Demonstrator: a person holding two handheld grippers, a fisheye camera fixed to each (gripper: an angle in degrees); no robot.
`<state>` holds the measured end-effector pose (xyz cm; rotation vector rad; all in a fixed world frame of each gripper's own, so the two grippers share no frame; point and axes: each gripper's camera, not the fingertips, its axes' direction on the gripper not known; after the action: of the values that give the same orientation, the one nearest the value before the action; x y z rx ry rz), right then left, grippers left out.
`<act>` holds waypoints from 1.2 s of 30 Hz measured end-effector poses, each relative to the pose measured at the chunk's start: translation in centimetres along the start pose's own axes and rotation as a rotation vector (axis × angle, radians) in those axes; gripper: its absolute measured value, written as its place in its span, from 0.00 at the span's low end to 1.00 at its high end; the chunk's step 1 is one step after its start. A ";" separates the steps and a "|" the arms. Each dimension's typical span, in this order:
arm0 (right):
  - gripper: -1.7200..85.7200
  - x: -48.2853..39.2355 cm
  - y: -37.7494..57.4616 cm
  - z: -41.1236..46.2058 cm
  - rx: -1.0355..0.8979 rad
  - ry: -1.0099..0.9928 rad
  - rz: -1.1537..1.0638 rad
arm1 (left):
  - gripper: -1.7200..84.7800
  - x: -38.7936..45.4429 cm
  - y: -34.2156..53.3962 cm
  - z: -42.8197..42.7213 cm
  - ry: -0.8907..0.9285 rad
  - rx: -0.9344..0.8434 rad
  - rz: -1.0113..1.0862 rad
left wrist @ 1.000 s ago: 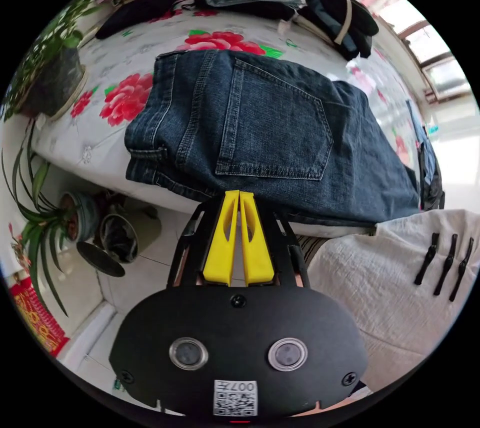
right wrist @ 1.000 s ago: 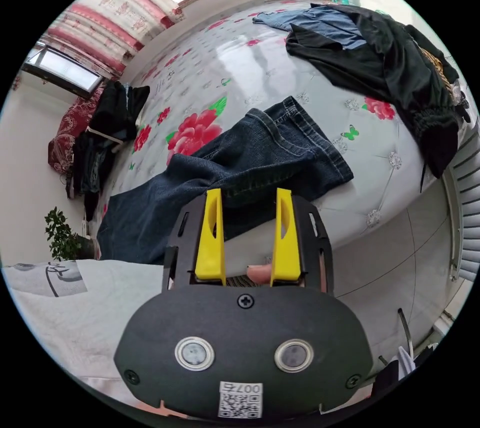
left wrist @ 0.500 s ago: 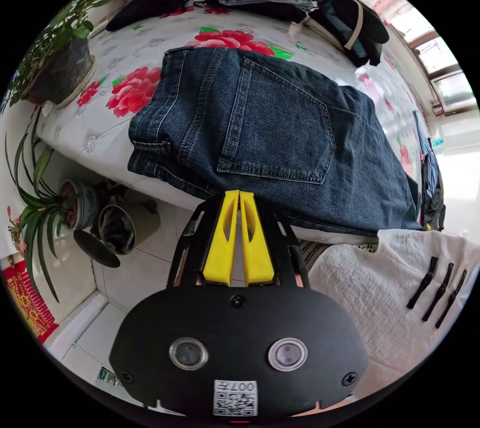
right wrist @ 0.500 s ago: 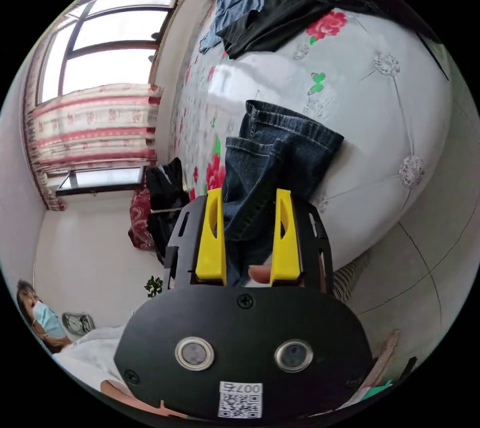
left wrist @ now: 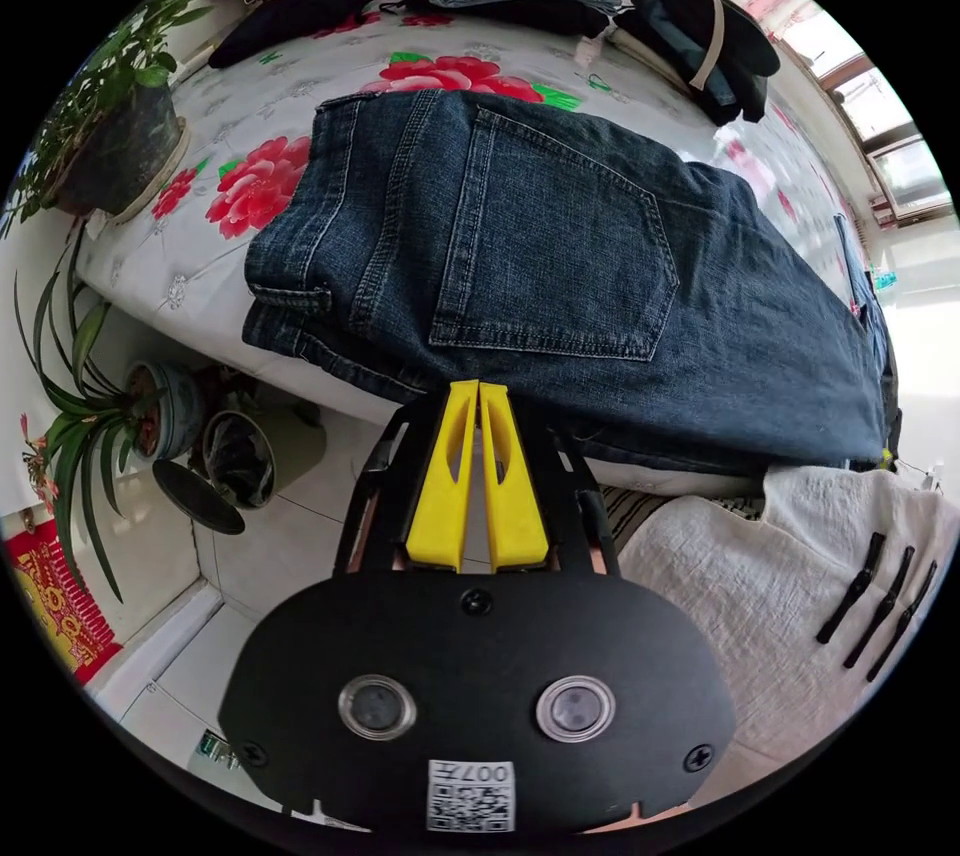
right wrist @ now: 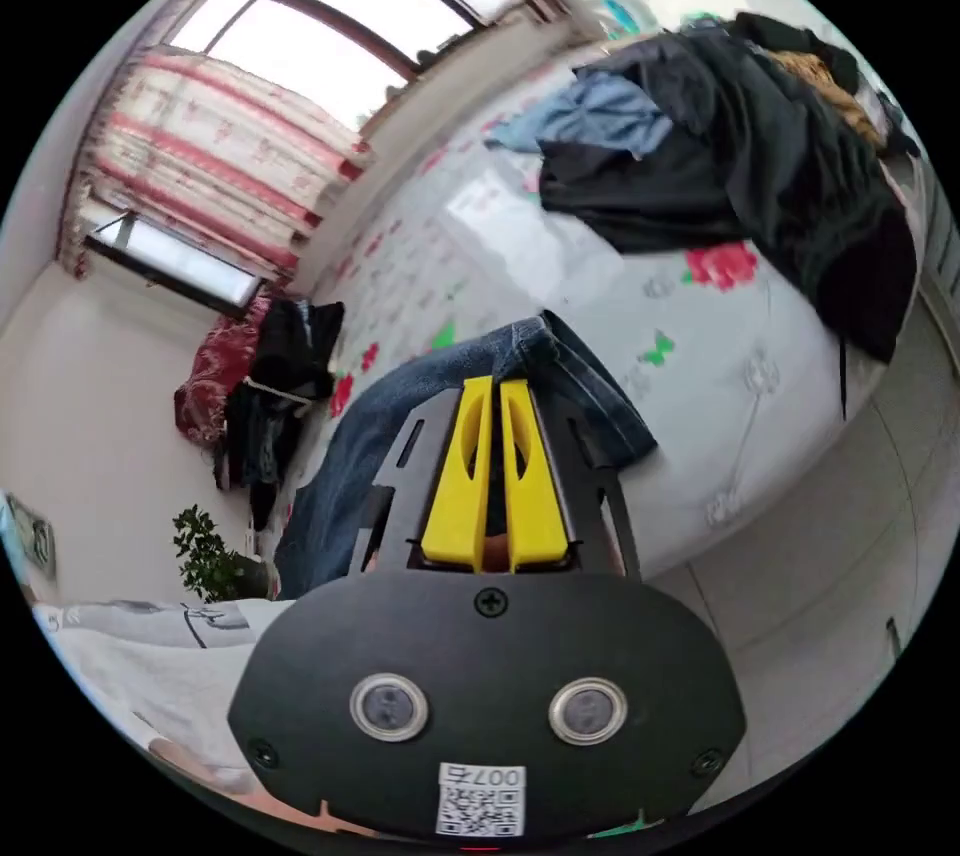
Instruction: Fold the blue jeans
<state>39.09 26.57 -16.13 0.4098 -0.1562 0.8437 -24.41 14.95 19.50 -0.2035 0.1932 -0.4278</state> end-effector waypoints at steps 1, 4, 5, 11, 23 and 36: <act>0.06 2.5 0.7 2.3 -0.095 0.082 0.135 | 0.01 0.0 -0.1 0.2 -0.001 -0.004 -0.011; 0.10 2.9 2.8 2.8 -0.018 0.286 0.175 | 0.01 -0.2 -0.3 0.3 0.016 -0.010 -0.034; 0.10 1.8 3.2 2.4 0.035 0.327 0.144 | 0.01 -0.3 -0.3 0.3 0.017 -0.008 -0.040; 0.11 -8.0 0.3 7.9 -0.060 0.098 -0.250 | 0.01 0.2 0.9 -1.2 -0.003 0.049 -0.036; 0.10 -35.7 5.3 34.6 -0.790 -0.414 -0.733 | 0.01 -1.5 0.4 2.7 0.011 -0.048 0.014; 0.04 -44.1 9.8 57.4 -1.233 -0.157 -0.565 | 0.01 -4.4 -0.8 3.4 0.090 -0.083 0.102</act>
<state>4.22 -21.82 26.08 -0.6288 -0.6258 0.0539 -27.90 16.64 23.59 -0.2548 0.3084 -0.3280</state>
